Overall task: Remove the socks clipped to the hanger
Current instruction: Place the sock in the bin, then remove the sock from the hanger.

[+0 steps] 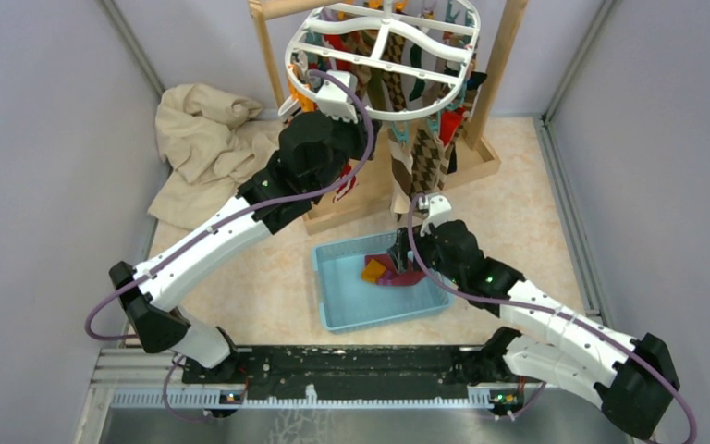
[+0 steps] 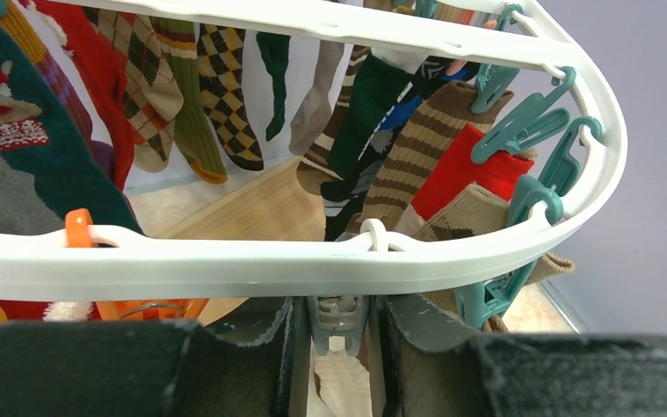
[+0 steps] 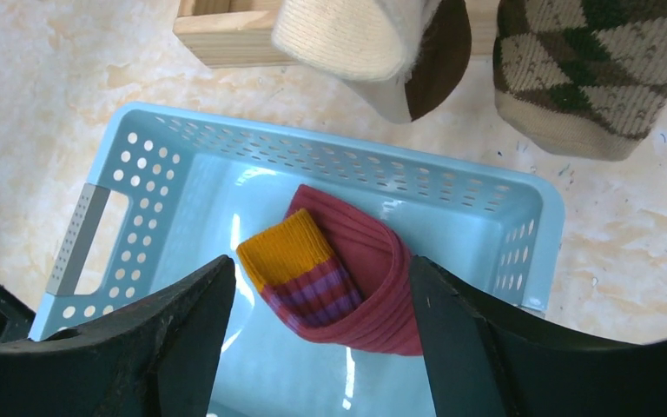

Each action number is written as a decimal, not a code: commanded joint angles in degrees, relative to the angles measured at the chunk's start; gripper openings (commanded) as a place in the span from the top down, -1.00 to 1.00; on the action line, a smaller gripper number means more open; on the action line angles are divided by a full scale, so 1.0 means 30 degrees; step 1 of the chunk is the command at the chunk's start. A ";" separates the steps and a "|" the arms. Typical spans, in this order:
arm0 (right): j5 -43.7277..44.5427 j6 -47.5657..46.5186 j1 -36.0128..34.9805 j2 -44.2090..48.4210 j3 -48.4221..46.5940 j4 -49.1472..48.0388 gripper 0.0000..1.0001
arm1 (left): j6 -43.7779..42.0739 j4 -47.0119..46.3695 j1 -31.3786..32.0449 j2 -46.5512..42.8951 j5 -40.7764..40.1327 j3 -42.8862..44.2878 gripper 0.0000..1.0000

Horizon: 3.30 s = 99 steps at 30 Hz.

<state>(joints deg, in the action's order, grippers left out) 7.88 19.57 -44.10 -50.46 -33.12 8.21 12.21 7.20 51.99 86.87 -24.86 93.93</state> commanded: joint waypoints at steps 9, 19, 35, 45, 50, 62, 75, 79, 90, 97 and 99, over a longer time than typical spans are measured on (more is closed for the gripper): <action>-0.0570 0.0104 -0.0203 0.0140 -0.0716 -0.0617 -0.47 | 0.0120 -0.0615 -0.0103 -0.0597 0.0312 -0.0313 0.72; -0.0612 -0.0162 -0.0190 -0.0752 -0.1973 -0.1019 -0.47 | 0.0162 -0.0452 -0.0102 -0.0608 0.1488 -0.0208 0.40; -0.0861 -0.0354 -0.0213 -0.1716 -0.3074 -0.1521 -0.47 | 0.0531 0.0653 -0.0073 -0.0961 0.2675 -0.0226 -0.12; -0.0899 -0.0837 -0.0213 -0.2797 -0.4067 -0.2207 -0.47 | 0.0745 0.1621 -0.0073 -0.1977 0.4261 -0.0151 -0.17; -0.0973 -0.1192 -0.0209 -0.3374 -0.4765 -0.3190 -0.47 | 0.0784 0.2210 -0.0073 -0.2950 0.4700 -0.0342 -0.18; -0.0499 -0.1191 -0.0213 -0.4722 -0.6247 -0.6961 -0.47 | 0.0355 0.2868 -0.0071 -0.5139 0.2870 -0.1701 -0.23; -0.0425 -0.1177 -0.1193 -0.6988 -0.6538 -1.1800 -0.45 | 0.0239 0.2464 -0.0073 -0.5145 0.2130 -0.2277 -0.25; 0.1107 -0.1738 -0.1970 -0.7283 -0.6177 -1.2751 -0.45 | 0.0151 0.2463 -0.0073 -0.5242 0.2005 -0.2277 -0.26; 0.5096 -0.2163 -0.2685 -0.7908 -0.6438 -1.2694 0.03 | 0.0076 0.2426 -0.0073 -0.5208 0.2032 -0.2255 -0.27; 0.6302 -0.2344 -0.2678 -0.8537 -0.7209 -1.1853 0.18 | 0.0003 0.2602 -0.0073 -0.4921 0.2162 -0.1835 -0.28; 0.6668 -0.2335 -0.2671 -0.8548 -0.7162 -1.1851 -0.04 | -0.0024 0.2674 -0.0073 -0.4846 0.2182 -0.1738 -0.28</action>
<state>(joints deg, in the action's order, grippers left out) 23.44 13.28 -51.64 -75.90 -51.42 -25.71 13.21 15.46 51.99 71.92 -18.37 87.26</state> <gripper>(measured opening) 0.430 0.638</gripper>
